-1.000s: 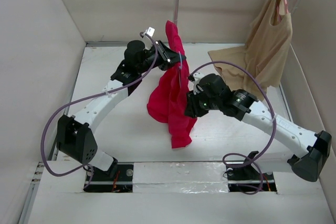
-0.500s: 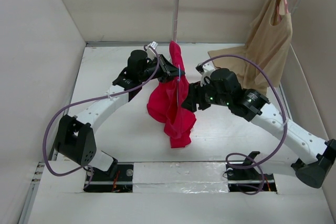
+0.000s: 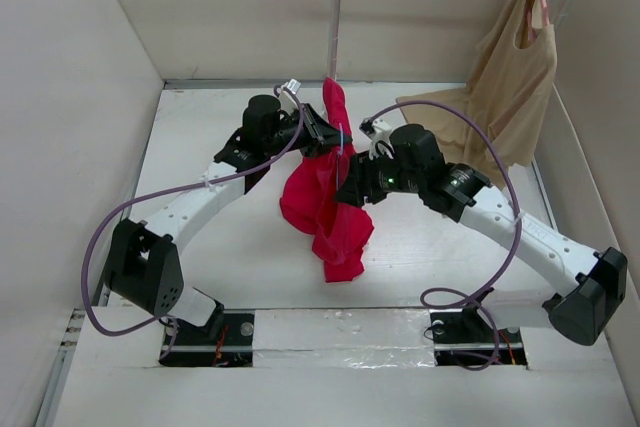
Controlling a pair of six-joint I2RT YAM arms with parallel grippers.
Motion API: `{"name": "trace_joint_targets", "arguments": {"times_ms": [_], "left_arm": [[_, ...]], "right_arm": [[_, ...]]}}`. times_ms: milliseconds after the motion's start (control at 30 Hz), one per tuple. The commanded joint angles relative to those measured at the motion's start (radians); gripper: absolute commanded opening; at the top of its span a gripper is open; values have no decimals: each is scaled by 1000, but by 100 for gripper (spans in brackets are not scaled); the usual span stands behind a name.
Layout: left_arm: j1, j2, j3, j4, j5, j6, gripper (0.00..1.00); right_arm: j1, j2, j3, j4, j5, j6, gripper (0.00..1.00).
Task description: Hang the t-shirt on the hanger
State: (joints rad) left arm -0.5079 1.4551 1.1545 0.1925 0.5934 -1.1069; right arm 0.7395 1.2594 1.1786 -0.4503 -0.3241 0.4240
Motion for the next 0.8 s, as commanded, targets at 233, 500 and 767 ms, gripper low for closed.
{"name": "trace_joint_targets", "arguments": {"times_ms": [233, 500, 767], "left_arm": [[3, -58, 42, 47, 6, 21, 0], [3, -52, 50, 47, 6, 22, 0], [3, -52, 51, 42, 13, 24, 0]], "right_arm": [[-17, 17, -14, 61, -39, 4, 29], [-26, -8, -11, 52, -33, 2, 1], [-45, -26, -16, 59, -3, 13, 0]]}}
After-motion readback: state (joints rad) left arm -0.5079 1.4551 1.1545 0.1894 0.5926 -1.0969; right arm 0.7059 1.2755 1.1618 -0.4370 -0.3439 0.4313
